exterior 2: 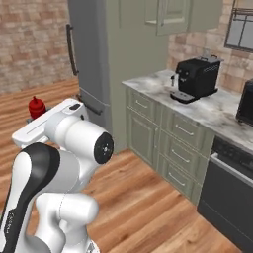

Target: Collect the turmeric, ketchup, and shaker from the cabinet and place them next to the stove.

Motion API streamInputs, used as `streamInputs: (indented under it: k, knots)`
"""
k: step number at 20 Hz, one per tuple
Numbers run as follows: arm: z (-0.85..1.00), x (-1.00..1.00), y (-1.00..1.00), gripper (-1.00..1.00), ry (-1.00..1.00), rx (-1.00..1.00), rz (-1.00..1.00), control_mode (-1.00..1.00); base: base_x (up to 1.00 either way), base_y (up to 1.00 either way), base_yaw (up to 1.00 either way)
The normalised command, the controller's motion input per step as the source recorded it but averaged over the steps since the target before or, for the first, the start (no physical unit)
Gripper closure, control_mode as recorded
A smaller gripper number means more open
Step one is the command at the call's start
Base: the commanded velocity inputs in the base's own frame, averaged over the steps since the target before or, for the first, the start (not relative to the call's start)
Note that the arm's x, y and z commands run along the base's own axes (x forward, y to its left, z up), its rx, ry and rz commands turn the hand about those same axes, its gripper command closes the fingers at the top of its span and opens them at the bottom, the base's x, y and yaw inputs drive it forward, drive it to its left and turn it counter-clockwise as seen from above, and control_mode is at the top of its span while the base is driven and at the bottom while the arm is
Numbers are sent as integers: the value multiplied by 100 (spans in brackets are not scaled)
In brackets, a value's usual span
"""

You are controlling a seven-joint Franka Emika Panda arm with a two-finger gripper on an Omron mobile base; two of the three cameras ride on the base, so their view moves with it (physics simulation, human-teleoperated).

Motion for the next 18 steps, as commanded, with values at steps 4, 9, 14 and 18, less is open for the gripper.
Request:
streamInputs:
  k: [4,9,14,18]
  knots:
    - [0,0,0,100,0,0,0,100,-79,46,34]
    - [0,0,0,100,0,0,0,100,-78,57,32]
    - [0,0,0,100,0,0,0,100,-72,64,33]
    - [0,0,0,100,0,0,0,100,-66,76,33]
